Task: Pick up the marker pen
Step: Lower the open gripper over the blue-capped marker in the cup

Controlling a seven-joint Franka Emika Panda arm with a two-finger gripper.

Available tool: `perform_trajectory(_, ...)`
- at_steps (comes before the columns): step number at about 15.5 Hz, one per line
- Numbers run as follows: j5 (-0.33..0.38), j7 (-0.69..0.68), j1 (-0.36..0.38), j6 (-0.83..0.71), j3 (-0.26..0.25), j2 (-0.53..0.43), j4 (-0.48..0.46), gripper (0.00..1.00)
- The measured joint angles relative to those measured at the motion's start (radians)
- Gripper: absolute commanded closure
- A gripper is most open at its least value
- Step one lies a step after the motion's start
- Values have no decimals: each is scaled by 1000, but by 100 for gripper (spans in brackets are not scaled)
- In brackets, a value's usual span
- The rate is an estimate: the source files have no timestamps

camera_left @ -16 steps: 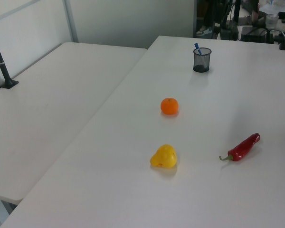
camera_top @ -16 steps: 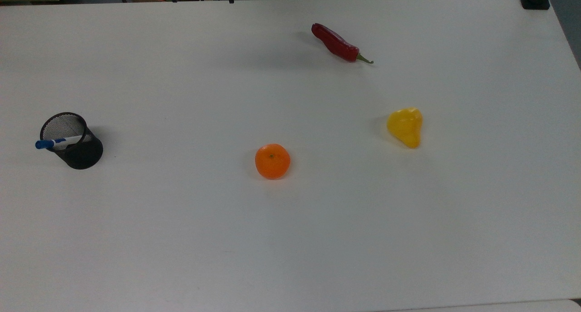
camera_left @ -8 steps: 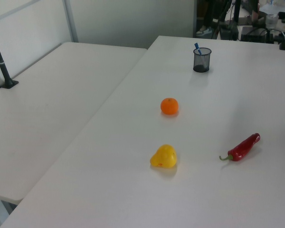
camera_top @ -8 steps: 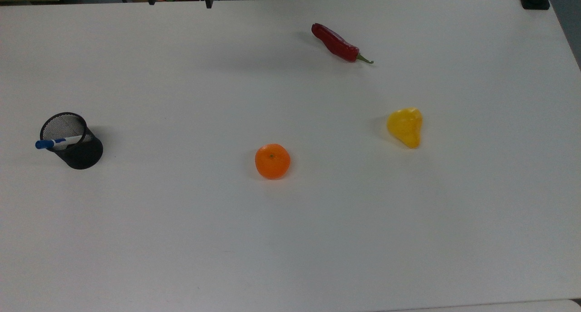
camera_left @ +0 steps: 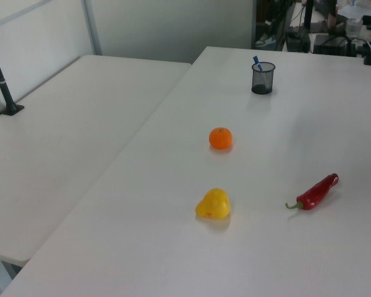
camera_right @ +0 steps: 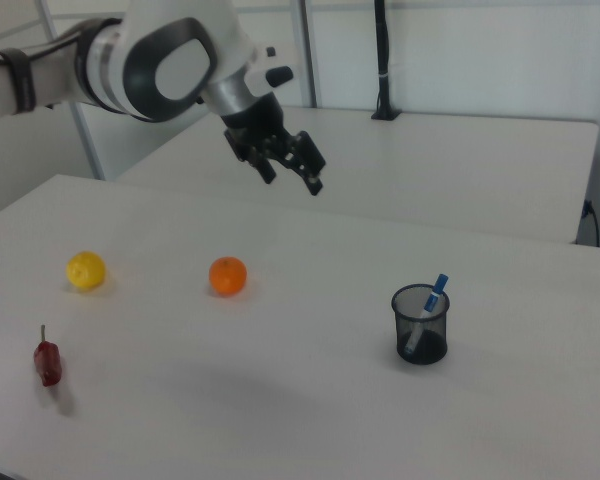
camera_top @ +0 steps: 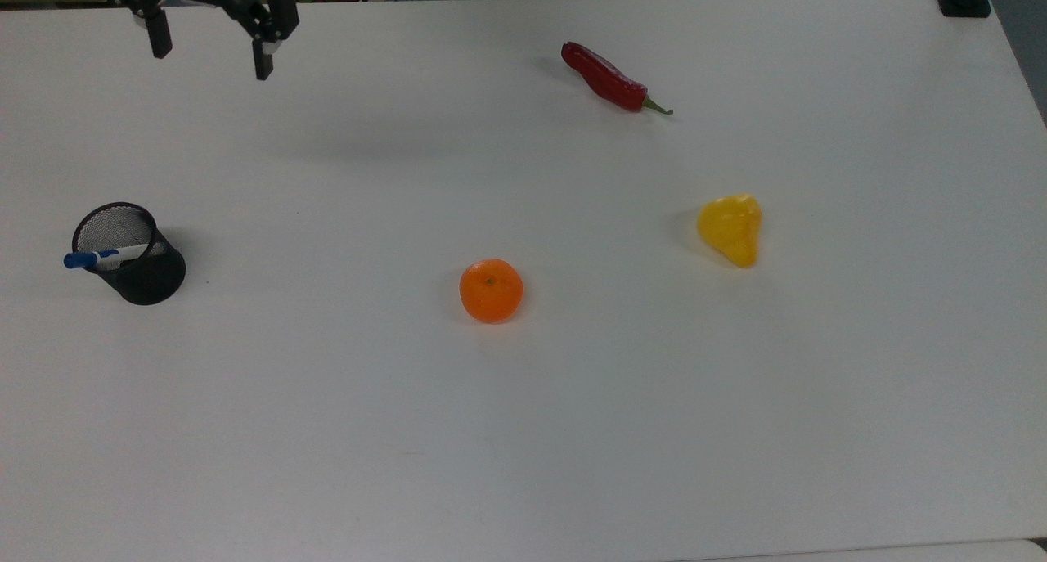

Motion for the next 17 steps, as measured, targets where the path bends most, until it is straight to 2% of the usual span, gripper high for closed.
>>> perform_trajectory(1,-11,6,-3,34,-12,18,-1,0)
perform_trajectory(4,-19,14,-25,128,-34,70,-2,10)
perform_trajectory(6,-19,15,-45,187,-44,103,-4,12)
perform_trajectory(12,-19,44,-58,406,-115,230,-15,24)
perform_trajectory(17,-19,102,-80,601,-125,338,-17,28)
